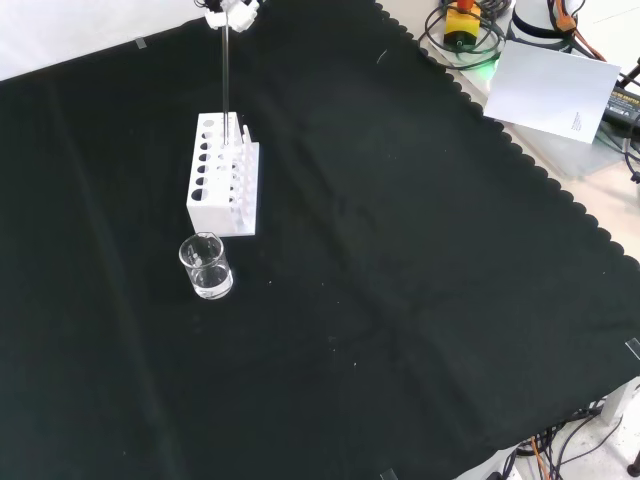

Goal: Stir in the beaker to the left of the white test tube rack with the glass rod.

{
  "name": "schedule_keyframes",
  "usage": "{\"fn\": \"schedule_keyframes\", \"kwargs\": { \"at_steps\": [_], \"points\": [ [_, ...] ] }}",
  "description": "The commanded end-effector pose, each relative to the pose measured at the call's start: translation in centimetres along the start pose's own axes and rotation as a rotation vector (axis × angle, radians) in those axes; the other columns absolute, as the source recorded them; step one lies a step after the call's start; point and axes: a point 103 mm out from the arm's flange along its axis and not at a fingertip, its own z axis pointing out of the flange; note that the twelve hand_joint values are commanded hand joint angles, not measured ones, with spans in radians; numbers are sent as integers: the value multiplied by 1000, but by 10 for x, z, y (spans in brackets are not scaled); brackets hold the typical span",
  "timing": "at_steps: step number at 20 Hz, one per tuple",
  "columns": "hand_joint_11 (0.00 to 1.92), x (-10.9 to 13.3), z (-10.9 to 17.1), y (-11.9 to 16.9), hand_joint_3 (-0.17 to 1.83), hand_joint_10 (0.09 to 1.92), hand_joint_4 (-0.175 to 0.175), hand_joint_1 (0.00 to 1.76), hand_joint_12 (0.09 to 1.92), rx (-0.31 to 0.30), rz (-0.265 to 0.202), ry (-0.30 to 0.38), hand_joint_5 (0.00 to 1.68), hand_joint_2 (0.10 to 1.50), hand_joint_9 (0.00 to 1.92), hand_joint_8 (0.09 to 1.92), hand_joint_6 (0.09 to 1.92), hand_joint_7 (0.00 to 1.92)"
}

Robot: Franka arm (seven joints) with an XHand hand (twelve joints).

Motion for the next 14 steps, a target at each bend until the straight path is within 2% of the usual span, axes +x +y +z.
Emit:
{"fn": "schedule_keyframes", "kwargs": {
  "at_steps": [1, 8, 14],
  "points": [
    [1814, -1, 0, 0, -175, 443, -175, 1234, 740, 0, 3, 5, 1424, 1033, 1913, 927, 264, 1577],
    [1814, 1, 1, 3, -175, 443, -175, 1234, 742, 3, -5, -2, 1427, 1032, 1914, 927, 257, 1577],
    [1813, 16, 0, 22, -175, 442, -175, 1234, 744, 11, -49, 3, 1429, 1032, 1914, 926, 253, 1577]
  ]
}}
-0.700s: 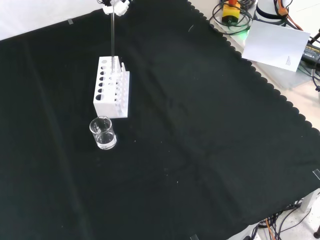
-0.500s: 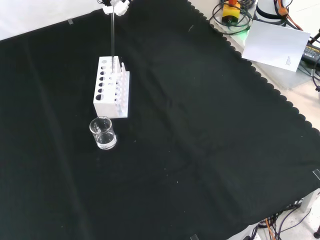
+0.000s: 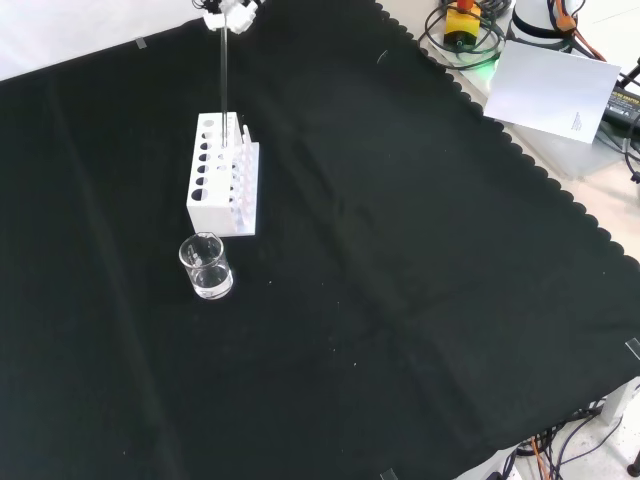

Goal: Stir in the beaker to the left of the white test tube rack with the glass rod.

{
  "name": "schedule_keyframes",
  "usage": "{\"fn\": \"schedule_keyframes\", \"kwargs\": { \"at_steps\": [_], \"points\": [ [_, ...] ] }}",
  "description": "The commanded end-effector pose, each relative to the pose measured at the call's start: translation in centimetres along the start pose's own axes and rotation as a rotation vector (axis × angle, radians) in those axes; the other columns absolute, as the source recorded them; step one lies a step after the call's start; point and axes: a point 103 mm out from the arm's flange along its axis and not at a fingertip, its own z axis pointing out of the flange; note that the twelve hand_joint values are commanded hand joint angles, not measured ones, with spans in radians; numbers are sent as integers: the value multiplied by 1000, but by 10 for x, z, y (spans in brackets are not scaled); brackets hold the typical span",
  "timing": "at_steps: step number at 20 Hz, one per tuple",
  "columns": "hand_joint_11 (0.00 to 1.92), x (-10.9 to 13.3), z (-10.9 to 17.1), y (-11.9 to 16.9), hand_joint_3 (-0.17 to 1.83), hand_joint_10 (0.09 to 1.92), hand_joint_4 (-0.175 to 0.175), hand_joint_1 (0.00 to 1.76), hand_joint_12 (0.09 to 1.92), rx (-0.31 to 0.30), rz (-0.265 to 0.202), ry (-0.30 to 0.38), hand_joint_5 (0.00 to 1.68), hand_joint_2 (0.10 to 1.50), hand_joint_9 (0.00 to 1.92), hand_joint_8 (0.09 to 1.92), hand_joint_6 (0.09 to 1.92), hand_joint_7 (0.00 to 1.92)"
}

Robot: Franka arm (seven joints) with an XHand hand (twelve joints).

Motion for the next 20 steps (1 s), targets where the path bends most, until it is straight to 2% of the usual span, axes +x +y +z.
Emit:
{"fn": "schedule_keyframes", "kwargs": {
  "at_steps": [1, 7, 20],
  "points": [
    [1814, 15, 1, 18, -175, 442, -175, 1234, 744, 13, -49, 4, 1430, 1032, 1914, 926, 252, 1577],
    [1813, 34, 0, 38, -175, 441, -175, 1234, 746, 20, -104, 19, 1432, 1031, 1915, 925, 247, 1577],
    [1813, 98, 5, 75, -175, 439, -175, 1235, 749, 71, -246, 15, 1437, 1031, 1916, 924, 238, 1578]
  ]
}}
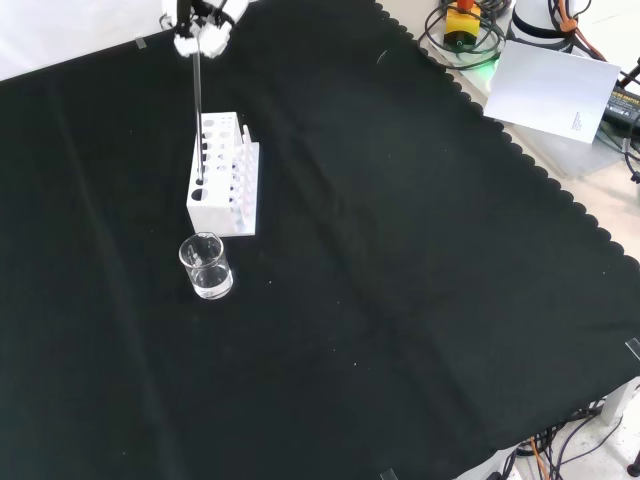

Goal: Stir in the beaker to the left of the white test tube rack with the glass rod.

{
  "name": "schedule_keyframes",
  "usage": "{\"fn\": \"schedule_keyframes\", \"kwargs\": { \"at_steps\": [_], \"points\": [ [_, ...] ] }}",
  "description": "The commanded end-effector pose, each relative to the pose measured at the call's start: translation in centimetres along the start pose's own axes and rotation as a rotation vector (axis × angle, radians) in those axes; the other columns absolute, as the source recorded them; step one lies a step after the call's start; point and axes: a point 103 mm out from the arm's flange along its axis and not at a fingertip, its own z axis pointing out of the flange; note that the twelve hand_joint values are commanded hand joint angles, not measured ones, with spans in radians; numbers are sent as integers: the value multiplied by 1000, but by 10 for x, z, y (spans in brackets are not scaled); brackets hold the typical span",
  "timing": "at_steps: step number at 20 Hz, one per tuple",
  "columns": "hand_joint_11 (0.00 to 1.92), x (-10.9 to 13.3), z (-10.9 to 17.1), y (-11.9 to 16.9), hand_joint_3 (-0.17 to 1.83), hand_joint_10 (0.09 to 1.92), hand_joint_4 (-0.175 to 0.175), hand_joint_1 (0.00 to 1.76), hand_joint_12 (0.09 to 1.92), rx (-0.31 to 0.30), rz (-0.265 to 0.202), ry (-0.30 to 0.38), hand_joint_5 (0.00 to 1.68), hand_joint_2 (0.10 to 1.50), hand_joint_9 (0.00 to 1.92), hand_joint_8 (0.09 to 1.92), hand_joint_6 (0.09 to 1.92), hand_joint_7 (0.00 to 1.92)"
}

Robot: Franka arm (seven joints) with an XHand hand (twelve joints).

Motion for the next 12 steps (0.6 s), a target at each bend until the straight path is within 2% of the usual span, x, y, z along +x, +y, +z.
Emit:
{"fn": "schedule_keyframes", "kwargs": {
  "at_steps": [1, 7, 12],
  "points": [
    [1813, 45, 8, 23, -175, 439, -175, 1235, 749, 51, -107, 0, 1437, 1031, 1916, 924, 237, 1578],
    [1814, 62, 17, 37, -175, 439, -175, 1235, 751, 61, -142, 24, 1439, 1031, 1916, 924, 233, 1579],
    [1815, 66, 28, 50, -175, 438, -175, 1235, 753, 72, -153, 52, 1440, 1030, 1917, 923, 229, 1579]
  ]
}}
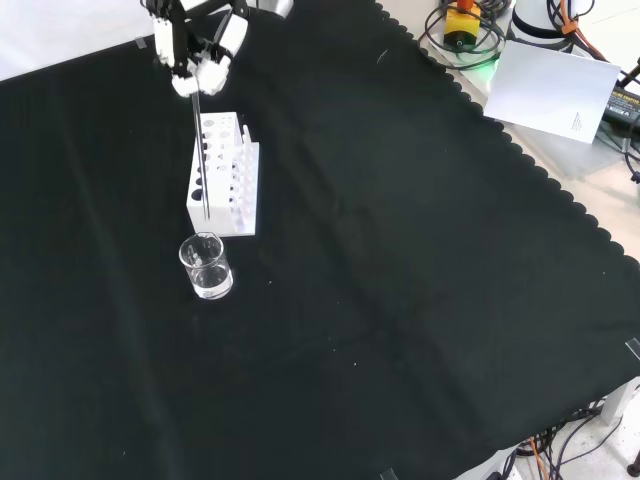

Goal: Stir in the beaker to the left of the white test tube rack with the glass rod.

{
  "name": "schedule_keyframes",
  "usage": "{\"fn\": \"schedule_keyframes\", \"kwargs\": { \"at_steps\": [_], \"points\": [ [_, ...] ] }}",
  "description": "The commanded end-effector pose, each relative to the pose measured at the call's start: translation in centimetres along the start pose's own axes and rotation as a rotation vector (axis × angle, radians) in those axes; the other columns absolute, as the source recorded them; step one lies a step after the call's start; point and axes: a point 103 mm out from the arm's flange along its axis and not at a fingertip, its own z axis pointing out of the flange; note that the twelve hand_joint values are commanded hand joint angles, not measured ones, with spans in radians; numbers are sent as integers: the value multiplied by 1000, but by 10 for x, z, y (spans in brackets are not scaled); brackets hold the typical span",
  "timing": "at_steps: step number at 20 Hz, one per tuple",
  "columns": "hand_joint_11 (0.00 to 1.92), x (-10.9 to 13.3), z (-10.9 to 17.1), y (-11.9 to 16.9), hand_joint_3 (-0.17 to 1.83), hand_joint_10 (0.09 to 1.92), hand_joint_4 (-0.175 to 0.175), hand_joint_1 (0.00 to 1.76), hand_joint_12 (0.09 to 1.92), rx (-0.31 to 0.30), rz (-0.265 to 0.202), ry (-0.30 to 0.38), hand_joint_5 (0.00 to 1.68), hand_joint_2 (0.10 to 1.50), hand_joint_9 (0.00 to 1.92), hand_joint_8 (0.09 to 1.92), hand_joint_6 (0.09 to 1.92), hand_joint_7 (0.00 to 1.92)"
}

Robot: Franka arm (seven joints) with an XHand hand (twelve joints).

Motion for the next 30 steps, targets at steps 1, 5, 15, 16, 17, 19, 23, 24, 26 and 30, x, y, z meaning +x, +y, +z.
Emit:
{"fn": "schedule_keyframes", "kwargs": {
  "at_steps": [1, 5, 15, 16, 17, 19, 23, 24, 26, 30],
  "points": [
    [1815, 10, 16, 16, -175, 438, -175, 1235, 753, 23, -29, 35, 1441, 1030, 1917, 923, 229, 1579],
    [1816, 6, 23, 24, -175, 437, -175, 1235, 754, 33, -30, 45, 1442, 1030, 1917, 922, 226, 1579],
    [1816, -2, 27, 32, -175, 436, -175, 1235, 758, 52, -22, 46, 1445, 1030, 1917, 921, 220, 1580],
    [1816, -6, 29, 36, -175, 436, -175, 1235, 758, 58, -22, 45, 1445, 1030, 1917, 921, 219, 1580],
    [1816, -9, 31, 40, -175, 436, -175, 1235, 758, 59, -23, 42, 1445, 1030, 1917, 921, 219, 1580],
    [1816, -11, 36, 44, -175, 436, -175, 1235, 759, 61, -23, 40, 1446, 1030, 1917, 921, 217, 1580],
    [1816, -13, 43, 47, -175, 436, -175, 1235, 760, 65, -23, 43, 1447, 1029, 1917, 920, 215, 1580],
    [1816, -13, 44, 47, -175, 436, -175, 1235, 760, 63, -22, 41, 1447, 1029, 1918, 920, 215, 1580],
    [1816, -14, 44, 48, -175, 435, -175, 1235, 761, 65, -19, 43, 1448, 1029, 1918, 920, 213, 1580],
    [1816, -24, 50, 53, -175, 435, -175, 1235, 762, 80, -11, 54, 1449, 1029, 1918, 920, 211, 1580]
  ]
}}
